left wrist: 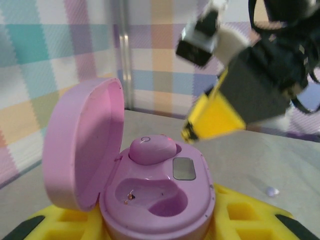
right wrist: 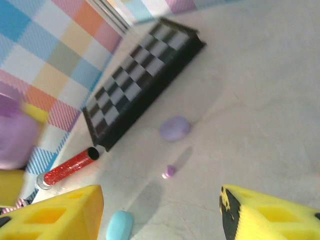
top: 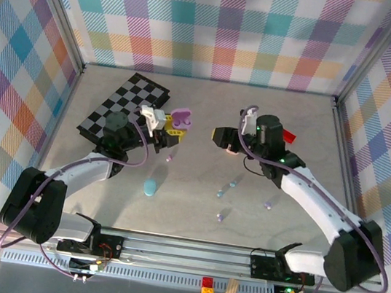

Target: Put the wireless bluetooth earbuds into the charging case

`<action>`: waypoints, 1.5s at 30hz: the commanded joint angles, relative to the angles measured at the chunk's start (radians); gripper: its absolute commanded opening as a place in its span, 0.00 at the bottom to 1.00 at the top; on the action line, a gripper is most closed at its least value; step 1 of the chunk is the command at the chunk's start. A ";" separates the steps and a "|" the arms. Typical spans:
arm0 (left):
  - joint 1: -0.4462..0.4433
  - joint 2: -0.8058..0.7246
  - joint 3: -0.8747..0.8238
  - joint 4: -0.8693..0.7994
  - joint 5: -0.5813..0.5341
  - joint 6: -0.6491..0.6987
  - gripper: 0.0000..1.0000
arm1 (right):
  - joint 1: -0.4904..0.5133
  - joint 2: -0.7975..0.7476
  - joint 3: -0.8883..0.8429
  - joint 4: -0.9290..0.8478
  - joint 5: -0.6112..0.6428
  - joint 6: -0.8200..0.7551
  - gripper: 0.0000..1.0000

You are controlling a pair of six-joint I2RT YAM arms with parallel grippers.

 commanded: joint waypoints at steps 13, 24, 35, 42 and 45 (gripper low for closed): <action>0.075 -0.125 -0.040 0.077 -0.112 0.001 0.36 | 0.140 0.574 0.253 0.029 -0.091 0.279 0.47; 0.111 -0.142 -0.033 0.071 -0.141 -0.015 0.36 | 0.197 0.752 0.413 -0.024 -0.102 0.284 0.40; 0.110 -0.149 -0.038 0.074 -0.131 -0.015 0.36 | 0.215 0.850 0.515 -0.077 -0.110 0.271 0.37; 0.111 -0.147 -0.040 0.079 -0.122 -0.017 0.36 | 0.225 0.893 0.565 -0.122 -0.128 0.258 0.36; 0.111 -0.148 -0.040 0.080 -0.119 -0.017 0.36 | 0.225 0.909 0.581 -0.132 -0.138 0.258 0.36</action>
